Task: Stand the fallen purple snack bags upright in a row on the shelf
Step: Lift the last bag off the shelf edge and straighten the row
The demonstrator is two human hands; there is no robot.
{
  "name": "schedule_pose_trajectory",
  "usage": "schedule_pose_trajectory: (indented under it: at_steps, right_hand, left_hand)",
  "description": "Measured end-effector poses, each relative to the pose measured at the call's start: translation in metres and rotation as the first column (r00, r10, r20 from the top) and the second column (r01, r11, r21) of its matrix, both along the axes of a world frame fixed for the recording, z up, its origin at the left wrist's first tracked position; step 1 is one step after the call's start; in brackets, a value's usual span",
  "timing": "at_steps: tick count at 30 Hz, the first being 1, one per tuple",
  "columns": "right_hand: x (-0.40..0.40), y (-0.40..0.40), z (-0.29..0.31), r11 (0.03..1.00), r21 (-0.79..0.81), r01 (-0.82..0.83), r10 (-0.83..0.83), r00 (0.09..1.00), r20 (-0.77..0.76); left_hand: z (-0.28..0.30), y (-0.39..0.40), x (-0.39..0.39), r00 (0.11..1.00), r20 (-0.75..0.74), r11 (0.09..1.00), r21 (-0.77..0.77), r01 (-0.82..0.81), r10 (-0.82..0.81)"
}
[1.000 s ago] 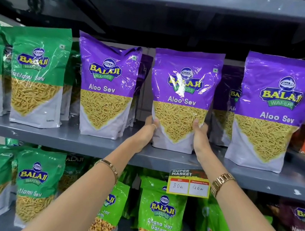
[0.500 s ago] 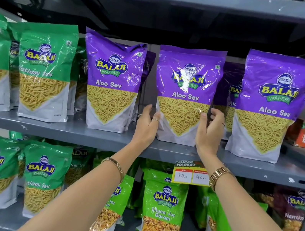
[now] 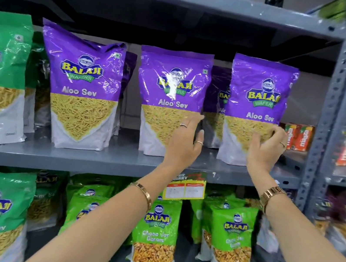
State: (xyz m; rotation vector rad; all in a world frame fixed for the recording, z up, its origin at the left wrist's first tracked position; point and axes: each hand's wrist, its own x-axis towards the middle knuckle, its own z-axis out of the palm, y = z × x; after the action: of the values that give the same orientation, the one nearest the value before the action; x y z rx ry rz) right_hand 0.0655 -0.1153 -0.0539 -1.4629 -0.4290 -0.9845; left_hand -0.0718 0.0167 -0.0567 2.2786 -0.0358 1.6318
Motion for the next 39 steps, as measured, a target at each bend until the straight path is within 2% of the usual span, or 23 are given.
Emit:
schedule_pose_trajectory:
  at_steps: [7,10,13,20,28,32,39]
  right_hand:
    - [0.043,-0.039,-0.012,0.979,-0.191,-0.071,0.050,0.992,-0.117]
    - [0.055,-0.042,-0.015,0.936,-0.251,-0.245,0.190,0.956,-0.224]
    - [0.065,-0.042,-0.017,0.869,-0.230,-0.439,0.348,0.871,-0.346]
    - [0.080,-0.040,-0.012,0.756,-0.126,-0.642,0.557,0.733,-0.391]
    - [0.086,-0.034,-0.006,0.663,-0.098,-0.742,0.652,0.637,-0.410]
    - [0.085,-0.032,-0.008,0.635,-0.141,-0.760,0.663,0.629,-0.406]
    - [0.081,-0.034,-0.008,0.656,-0.155,-0.738,0.655,0.659,-0.369]
  left_hand:
    - [-0.010,-0.028,0.062,0.981,-0.112,0.953,-0.277,0.121,-0.157]
    - [-0.008,-0.035,0.081,0.954,-0.218,0.914,-0.391,0.109,-0.207]
    - [-0.009,-0.041,0.096,0.913,-0.303,0.882,-0.458,0.112,-0.273]
    - [-0.006,-0.044,0.110,0.880,-0.424,0.886,-0.464,-0.009,-0.213]
    - [-0.009,-0.040,0.115,0.883,-0.426,0.850,-0.523,-0.060,-0.199]
    - [-0.009,-0.037,0.115,0.892,-0.400,0.790,-0.607,-0.086,-0.211]
    - [-0.009,-0.037,0.117,0.888,-0.416,0.777,-0.618,-0.117,-0.197]
